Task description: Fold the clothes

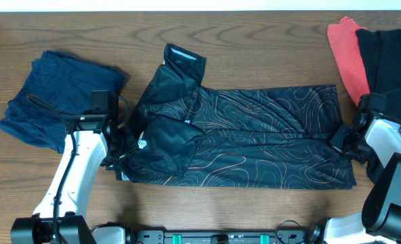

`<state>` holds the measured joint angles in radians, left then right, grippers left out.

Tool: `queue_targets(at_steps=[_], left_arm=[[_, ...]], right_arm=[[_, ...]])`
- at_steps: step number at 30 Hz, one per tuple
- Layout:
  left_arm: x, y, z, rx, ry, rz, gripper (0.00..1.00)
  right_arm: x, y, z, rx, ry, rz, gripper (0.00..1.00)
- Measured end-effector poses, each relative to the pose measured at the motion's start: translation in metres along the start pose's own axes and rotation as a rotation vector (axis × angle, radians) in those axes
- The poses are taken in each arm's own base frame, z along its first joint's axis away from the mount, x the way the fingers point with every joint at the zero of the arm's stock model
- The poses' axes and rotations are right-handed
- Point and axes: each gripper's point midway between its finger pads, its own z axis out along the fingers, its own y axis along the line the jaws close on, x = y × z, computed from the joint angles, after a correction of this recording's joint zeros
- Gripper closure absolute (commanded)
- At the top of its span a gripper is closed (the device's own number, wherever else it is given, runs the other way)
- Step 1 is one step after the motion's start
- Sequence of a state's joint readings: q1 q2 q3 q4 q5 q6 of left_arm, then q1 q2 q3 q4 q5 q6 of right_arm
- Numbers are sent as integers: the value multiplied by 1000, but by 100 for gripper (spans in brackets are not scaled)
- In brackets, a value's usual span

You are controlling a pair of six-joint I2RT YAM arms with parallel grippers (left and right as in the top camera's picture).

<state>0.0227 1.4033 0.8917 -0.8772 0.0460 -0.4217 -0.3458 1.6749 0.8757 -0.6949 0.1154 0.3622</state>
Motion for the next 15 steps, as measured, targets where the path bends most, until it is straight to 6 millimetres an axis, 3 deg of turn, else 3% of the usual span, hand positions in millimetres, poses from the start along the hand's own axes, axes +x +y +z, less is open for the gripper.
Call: queue_targets(at_steps=[6,11,15], left_arm=[[0,0,0,0,0,0,51],[0,0,0,1,-1,0,51],[0,0,0,0,-2,0,51]], right_arm=[[-9,8,-11,-50,-37,5,99],[-57,42,-43,-224,-212,-19,99],[-77,65,-61,-346,-289,-50,99]])
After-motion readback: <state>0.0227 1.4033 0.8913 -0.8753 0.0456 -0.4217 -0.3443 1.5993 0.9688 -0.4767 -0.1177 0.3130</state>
